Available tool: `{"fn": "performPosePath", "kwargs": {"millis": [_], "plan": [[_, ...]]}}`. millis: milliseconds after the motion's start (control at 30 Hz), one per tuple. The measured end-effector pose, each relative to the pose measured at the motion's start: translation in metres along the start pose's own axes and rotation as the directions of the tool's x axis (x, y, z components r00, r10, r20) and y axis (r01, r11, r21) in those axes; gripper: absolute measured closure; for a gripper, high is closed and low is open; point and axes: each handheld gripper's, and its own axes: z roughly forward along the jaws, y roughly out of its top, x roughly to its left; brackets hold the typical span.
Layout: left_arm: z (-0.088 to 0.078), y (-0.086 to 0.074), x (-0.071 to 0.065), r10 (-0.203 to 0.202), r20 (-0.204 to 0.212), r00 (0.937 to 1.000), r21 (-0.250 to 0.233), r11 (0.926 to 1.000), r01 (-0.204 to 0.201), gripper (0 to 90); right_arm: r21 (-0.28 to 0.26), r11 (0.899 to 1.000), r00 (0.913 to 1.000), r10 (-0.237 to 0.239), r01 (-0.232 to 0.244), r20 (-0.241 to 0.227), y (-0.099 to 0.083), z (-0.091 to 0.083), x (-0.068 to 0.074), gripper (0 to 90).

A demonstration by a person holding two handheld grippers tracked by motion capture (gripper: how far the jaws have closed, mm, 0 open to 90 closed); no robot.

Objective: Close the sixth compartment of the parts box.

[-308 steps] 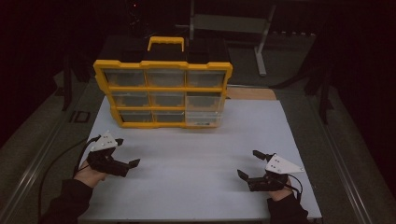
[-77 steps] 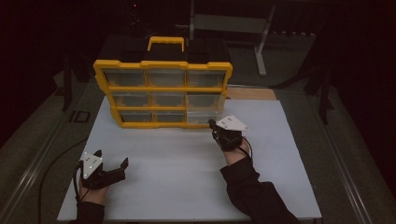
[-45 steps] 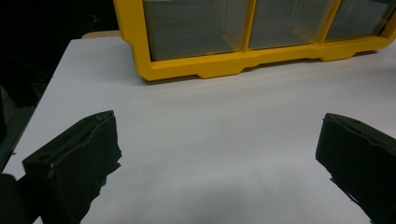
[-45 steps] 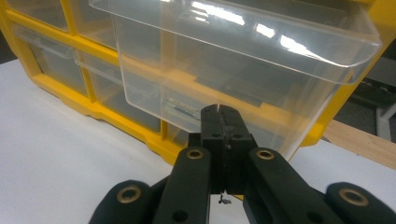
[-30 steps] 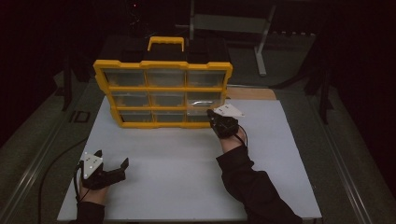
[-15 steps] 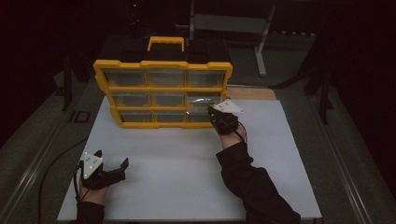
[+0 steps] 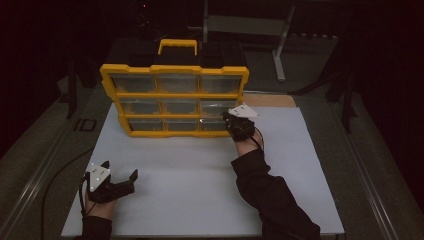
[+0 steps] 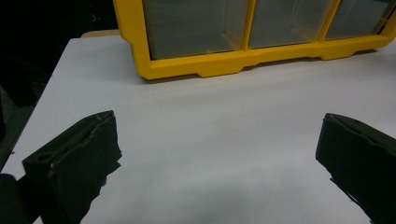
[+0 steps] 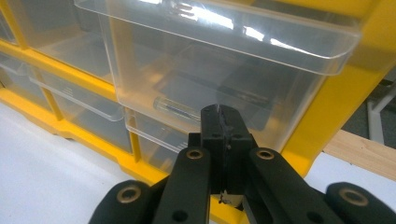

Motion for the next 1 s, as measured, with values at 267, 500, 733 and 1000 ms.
{"fn": "performPosePath", "kwargs": {"millis": [267,500,733,1000], "plan": [[0.000,0.000,0.000,0.002,-0.001,1.0000,0.001,1.0000,-0.001,0.3,0.002,1.000,1.0000,0.003,-0.003,0.004,0.001,0.004,-0.002,90.0],[0.000,0.000,0.001,-0.005,-0.001,1.0000,0.000,1.0000,0.005,0.3,0.010,1.000,0.9999,0.007,-0.007,0.011,0.003,0.010,-0.004,90.0],[0.000,0.000,0.001,-0.005,-0.002,1.0000,0.000,1.0000,0.005,0.3,0.012,1.000,1.0000,-0.004,0.004,0.006,0.005,0.012,-0.002,90.0],[0.000,0.000,0.001,-0.006,0.000,1.0000,-0.001,1.0000,0.006,0.2,0.001,1.000,1.0000,0.000,0.000,0.001,0.006,0.014,-0.002,90.0]]}}
